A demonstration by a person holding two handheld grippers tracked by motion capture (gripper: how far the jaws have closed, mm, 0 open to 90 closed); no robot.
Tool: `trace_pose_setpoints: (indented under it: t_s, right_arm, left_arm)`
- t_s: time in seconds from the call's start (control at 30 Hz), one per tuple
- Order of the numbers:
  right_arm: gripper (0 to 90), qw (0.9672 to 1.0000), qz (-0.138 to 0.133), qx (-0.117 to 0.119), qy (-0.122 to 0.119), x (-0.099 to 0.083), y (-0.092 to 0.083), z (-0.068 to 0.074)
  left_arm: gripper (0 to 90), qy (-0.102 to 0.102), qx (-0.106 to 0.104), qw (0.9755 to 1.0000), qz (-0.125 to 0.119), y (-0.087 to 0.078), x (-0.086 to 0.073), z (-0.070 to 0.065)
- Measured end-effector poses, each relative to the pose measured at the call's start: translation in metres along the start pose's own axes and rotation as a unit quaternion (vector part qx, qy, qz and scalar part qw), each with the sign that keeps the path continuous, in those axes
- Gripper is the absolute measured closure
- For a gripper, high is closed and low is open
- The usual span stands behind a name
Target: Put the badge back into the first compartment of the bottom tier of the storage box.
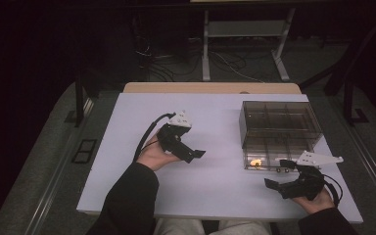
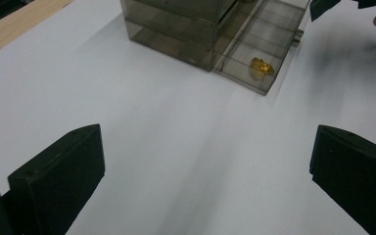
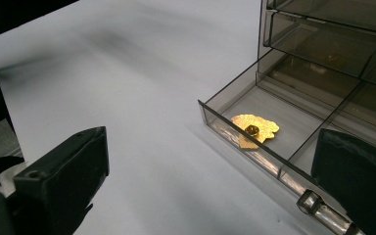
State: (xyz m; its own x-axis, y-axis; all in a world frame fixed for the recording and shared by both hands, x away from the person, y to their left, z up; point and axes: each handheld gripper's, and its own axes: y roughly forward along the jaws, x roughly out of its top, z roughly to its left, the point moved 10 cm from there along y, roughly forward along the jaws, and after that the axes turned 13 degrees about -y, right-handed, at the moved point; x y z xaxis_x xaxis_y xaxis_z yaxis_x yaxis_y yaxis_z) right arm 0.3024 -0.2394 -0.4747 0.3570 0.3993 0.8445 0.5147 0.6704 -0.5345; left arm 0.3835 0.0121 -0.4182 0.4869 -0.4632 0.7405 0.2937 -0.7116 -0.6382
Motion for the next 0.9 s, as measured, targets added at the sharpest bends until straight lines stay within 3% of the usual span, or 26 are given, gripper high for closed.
trace_pose_setpoints:
  t_s: [0.2, 0.57, 0.9]
  right_arm:
    - [0.3, 1.0000, -0.001, 0.000, 0.002, 0.000, 0.000, 0.000]
    - [0.3, 1.0000, -0.004, -0.001, 0.007, 0.001, 0.000, 0.000]
    - [0.3, 1.0000, -0.002, -0.002, 0.005, 0.001, 0.000, 0.000]
  left_arm:
    - [0.0, -0.014, 0.010, 0.9999, 0.000, -0.009, -0.015, 0.007]
    - [0.0, -0.054, 0.038, 0.9973, -0.031, -0.037, -0.047, 0.023]
    - [0.0, -0.077, 0.047, 0.9947, -0.049, -0.052, -0.078, 0.017]
